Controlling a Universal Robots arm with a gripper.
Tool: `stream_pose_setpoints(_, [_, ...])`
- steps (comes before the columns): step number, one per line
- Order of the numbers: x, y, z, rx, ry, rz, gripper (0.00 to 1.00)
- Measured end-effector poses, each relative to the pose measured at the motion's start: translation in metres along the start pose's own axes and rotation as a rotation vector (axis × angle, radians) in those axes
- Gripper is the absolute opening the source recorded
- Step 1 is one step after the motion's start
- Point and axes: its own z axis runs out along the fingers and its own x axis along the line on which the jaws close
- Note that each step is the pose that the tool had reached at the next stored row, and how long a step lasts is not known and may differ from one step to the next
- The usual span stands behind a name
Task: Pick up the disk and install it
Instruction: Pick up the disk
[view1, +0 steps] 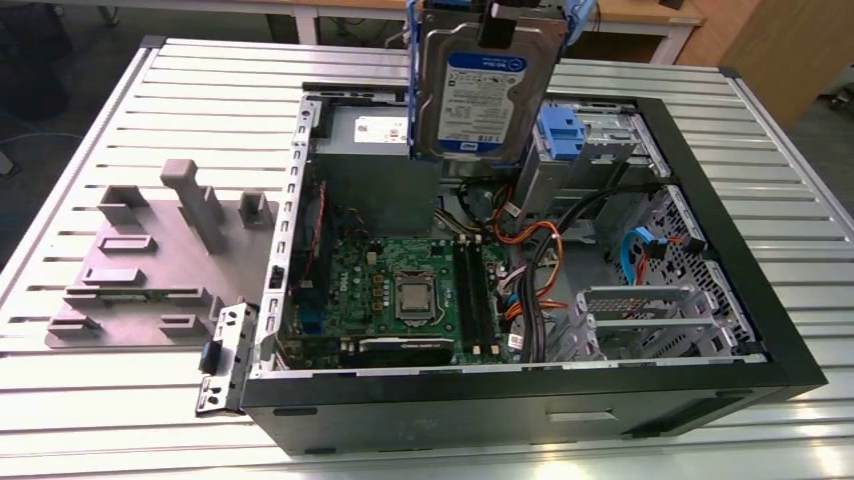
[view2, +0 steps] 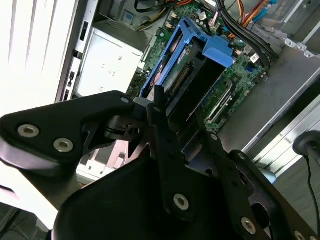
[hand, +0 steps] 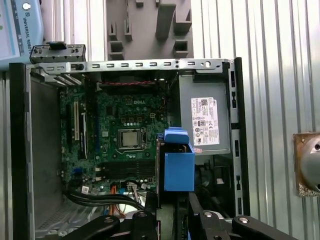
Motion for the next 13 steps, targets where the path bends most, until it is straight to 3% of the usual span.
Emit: stream_pose_setpoints(13, [0.0250,-0.0016,-0.0005,0.0024,-0.0017,0.037,0.35])
